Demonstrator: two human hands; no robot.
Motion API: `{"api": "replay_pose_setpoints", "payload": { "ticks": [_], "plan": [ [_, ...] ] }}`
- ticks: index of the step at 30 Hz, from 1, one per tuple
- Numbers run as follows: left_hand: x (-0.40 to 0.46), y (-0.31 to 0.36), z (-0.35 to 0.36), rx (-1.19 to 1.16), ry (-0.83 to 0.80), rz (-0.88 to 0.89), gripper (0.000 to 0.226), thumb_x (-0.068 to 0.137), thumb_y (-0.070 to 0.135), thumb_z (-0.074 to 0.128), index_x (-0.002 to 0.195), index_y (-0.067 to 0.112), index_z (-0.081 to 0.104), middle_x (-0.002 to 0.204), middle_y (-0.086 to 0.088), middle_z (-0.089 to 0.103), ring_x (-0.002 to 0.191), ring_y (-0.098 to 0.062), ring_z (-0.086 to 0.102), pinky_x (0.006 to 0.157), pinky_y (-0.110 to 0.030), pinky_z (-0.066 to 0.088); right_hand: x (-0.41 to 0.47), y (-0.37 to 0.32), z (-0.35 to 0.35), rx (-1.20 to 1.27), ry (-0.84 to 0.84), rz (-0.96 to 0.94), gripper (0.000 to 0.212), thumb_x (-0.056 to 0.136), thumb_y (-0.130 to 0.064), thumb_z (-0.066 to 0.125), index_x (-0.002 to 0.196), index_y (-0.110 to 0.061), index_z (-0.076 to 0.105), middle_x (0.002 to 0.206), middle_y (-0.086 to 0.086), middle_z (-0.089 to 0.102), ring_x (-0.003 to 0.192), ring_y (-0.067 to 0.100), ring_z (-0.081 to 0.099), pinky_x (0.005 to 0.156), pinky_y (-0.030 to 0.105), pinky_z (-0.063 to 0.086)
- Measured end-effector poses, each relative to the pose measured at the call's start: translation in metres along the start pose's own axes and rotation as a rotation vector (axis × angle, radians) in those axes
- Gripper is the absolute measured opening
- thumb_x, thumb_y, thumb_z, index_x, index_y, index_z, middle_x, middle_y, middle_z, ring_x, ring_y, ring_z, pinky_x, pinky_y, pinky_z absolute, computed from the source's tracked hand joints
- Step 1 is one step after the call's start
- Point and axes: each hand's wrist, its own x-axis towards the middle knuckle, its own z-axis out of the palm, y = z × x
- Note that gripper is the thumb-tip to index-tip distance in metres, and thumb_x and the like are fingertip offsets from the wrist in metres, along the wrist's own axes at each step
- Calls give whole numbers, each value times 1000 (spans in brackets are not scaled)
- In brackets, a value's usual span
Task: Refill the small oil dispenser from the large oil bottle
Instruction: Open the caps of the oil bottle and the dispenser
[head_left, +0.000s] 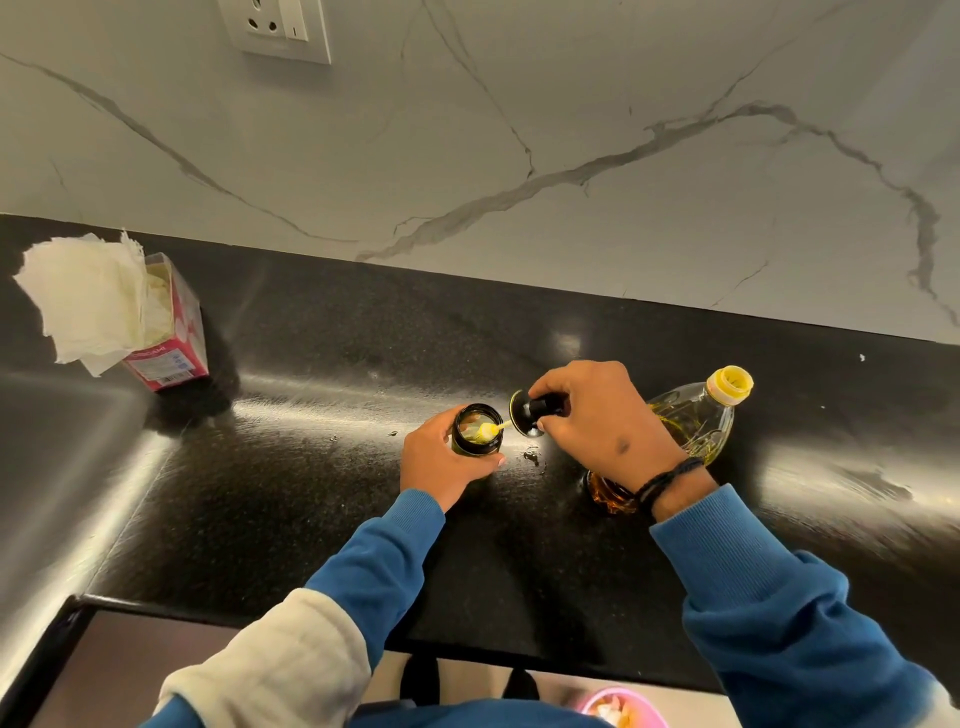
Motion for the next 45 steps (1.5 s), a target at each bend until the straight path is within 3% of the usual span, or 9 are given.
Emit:
{"api": "replay_pose_setpoints", "payload": {
  "ticks": [8, 17, 21, 33, 38, 45],
  "plan": [
    [0, 2, 0, 2, 4, 8, 76, 54, 32, 100, 123, 21, 70, 114, 8, 73, 109, -11, 66, 101, -35, 56, -4, 2, 4, -16, 25, 19, 34, 85, -16, 72, 119, -21, 71, 110, 3, 68, 102, 20, 63, 92, 35, 54],
    [-1, 2, 0, 0, 6, 1, 78, 55, 32, 100, 126, 20, 69, 117, 6, 73, 112, -13, 66, 102, -36, 55, -16, 6, 7, 1, 50, 13, 33, 87, -20, 72, 120, -21, 70, 108, 2, 68, 101, 18, 62, 93, 32, 52],
    [-1, 3, 0, -7, 12, 6, 79, 55, 31, 100, 126, 19, 69, 117, 5, 73, 111, -13, 67, 102, -35, 56, -21, 5, 6, 26, 112, -9, 29, 87, -18, 72, 116, -21, 72, 101, 2, 66, 94, 18, 60, 86, 29, 50],
    [-5, 8, -3, -16, -1, 12, 75, 58, 25, 99, 126, 17, 68, 110, 11, 66, 109, -10, 63, 95, -19, 48, -26, 8, -4, -5, 97, -12, 32, 88, -21, 72, 120, -19, 71, 104, 3, 64, 95, 17, 59, 87, 28, 50],
    [-3, 5, -2, -14, -3, 5, 78, 57, 29, 99, 127, 18, 69, 117, 4, 73, 111, -12, 67, 102, -34, 55, -30, 9, -7, -12, 98, -15, 32, 88, -20, 72, 119, -19, 72, 103, 3, 65, 95, 19, 59, 85, 31, 51],
    [-4, 4, -1, -11, 0, 1, 78, 57, 29, 100, 127, 18, 69, 117, 5, 73, 110, -12, 67, 101, -35, 56, -33, 11, -12, -20, 116, -15, 33, 87, -20, 72, 120, -19, 71, 103, 3, 64, 95, 19, 60, 85, 30, 52]
  ]
}}
